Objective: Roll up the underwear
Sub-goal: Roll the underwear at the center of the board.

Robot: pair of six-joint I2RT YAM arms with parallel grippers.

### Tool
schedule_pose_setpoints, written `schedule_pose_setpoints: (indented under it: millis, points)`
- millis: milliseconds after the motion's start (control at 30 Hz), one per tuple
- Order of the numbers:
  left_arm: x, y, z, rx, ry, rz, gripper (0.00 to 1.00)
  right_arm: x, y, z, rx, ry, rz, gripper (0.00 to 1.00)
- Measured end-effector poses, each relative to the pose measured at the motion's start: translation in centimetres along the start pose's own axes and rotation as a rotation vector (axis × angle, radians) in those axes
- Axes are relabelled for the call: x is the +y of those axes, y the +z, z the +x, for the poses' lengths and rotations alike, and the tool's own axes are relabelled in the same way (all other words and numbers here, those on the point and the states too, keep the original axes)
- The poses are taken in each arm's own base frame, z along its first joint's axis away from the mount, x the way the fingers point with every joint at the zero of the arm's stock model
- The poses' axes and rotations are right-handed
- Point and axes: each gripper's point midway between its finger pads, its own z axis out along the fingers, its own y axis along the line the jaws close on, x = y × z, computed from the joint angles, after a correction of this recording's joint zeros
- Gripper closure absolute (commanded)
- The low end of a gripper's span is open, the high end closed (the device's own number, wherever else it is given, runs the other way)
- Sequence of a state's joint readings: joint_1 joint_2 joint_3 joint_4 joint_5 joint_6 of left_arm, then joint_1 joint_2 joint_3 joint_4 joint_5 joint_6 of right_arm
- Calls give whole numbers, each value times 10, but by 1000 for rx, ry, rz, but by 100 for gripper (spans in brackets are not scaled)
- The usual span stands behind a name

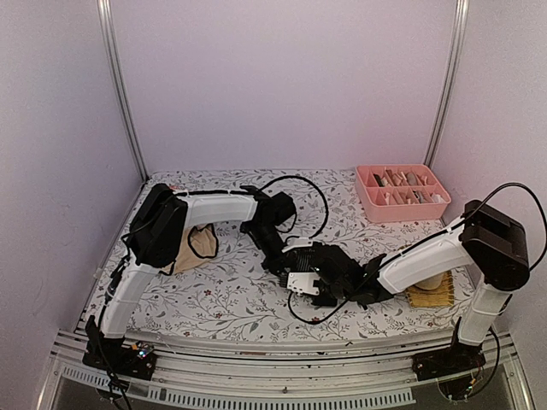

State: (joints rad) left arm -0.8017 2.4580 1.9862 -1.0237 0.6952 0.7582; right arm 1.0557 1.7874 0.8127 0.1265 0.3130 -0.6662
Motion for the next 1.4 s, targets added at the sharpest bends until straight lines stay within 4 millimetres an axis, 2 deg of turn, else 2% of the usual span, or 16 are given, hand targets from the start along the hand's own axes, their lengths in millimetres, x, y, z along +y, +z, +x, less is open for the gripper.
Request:
schedule_pose_setpoints:
  millis: [67, 200, 400, 500, 600, 700, 833, 1000, 1133, 1233, 1400]
  points:
    - [0, 0, 0, 0, 2, -1, 72, 0, 0, -1, 0, 6, -3, 91]
    - [0, -2, 2, -5, -7, 3, 38, -1, -1, -3, 7, 28, -16, 93]
    - [7, -23, 6, -17, -21, -61, 3, -1, 0, -6, 8, 69, -63, 94]
    - [19, -45, 11, -40, -41, -126, 1, -1, 0, -6, 5, 93, -91, 95]
    - [24, -75, 14, -91, -46, -196, 2, -1, 1, -7, -2, 124, -127, 95]
    - [19, -105, 17, -152, -30, -266, 1, -2, 1, -8, -16, 162, -171, 95]
    - [8, -125, 25, -210, 26, -360, 2, -3, 0, -9, -36, 216, -237, 94]
    - [-3, -124, 35, -252, 112, -455, 5, 0, -3, -14, -64, 286, -352, 94]
    - [-4, -118, 41, -262, 169, -520, 9, 4, -5, -20, -76, 356, -464, 94]
    - [-12, -108, 41, -255, 228, -554, 13, 5, -4, -24, -78, 415, -548, 94]
    - [-41, -78, 28, -237, 375, -572, 24, 7, -4, -27, -72, 514, -672, 94]
